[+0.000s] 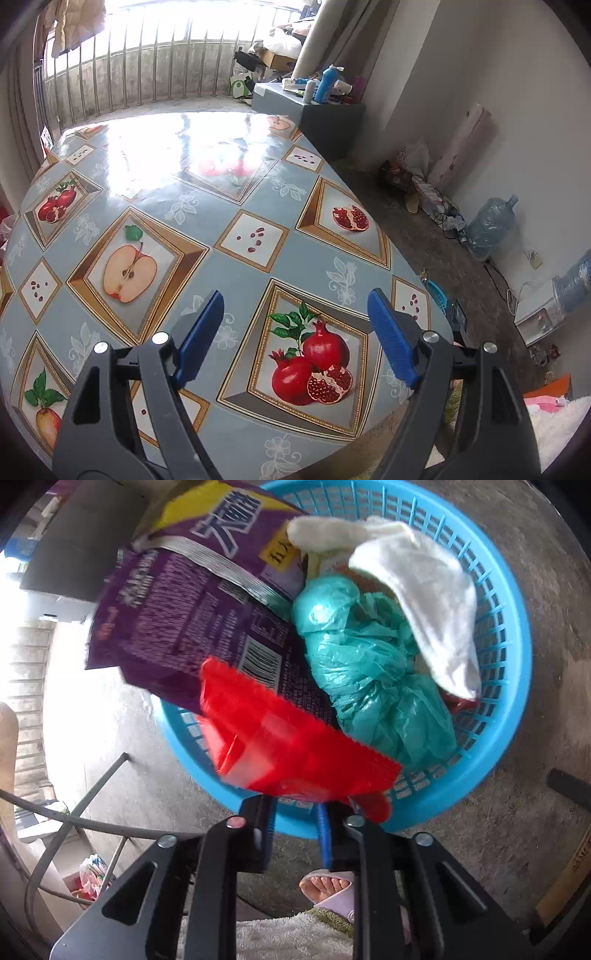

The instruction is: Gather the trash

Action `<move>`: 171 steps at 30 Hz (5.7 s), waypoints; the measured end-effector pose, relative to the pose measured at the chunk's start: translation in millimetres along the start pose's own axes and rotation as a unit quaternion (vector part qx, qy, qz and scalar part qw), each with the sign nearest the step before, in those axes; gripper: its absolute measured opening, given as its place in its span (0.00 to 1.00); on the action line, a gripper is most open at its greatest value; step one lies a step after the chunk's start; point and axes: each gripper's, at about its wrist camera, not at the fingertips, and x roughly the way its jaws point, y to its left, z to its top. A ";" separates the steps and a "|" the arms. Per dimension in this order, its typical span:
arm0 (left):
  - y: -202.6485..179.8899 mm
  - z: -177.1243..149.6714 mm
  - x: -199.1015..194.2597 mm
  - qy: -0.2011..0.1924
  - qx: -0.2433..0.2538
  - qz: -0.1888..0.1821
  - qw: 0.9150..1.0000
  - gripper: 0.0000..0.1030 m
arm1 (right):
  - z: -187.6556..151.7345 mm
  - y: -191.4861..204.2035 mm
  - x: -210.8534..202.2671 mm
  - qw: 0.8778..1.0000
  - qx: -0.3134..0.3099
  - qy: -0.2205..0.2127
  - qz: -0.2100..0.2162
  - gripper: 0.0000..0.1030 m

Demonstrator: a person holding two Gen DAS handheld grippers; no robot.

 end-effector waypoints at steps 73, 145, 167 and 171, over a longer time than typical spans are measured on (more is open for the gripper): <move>-5.8 -99.4 -58.5 0.039 -0.110 0.249 0.962 0.92 | -323.1 152.9 -268.4 0.850 -0.443 -0.273 -0.077 0.94; -20.1 -94.5 -63.2 0.034 -0.094 0.235 0.967 0.92 | -325.2 152.3 -285.4 0.851 -0.430 -0.294 -0.064 0.94; -20.8 -94.5 -62.9 0.034 -0.094 0.236 0.967 0.92 | -325.5 152.6 -286.5 0.851 -0.431 -0.295 -0.063 0.94; -20.9 -94.5 -62.6 0.035 -0.094 0.236 0.967 0.92 | -325.3 152.9 -286.7 0.851 -0.430 -0.294 -0.063 0.94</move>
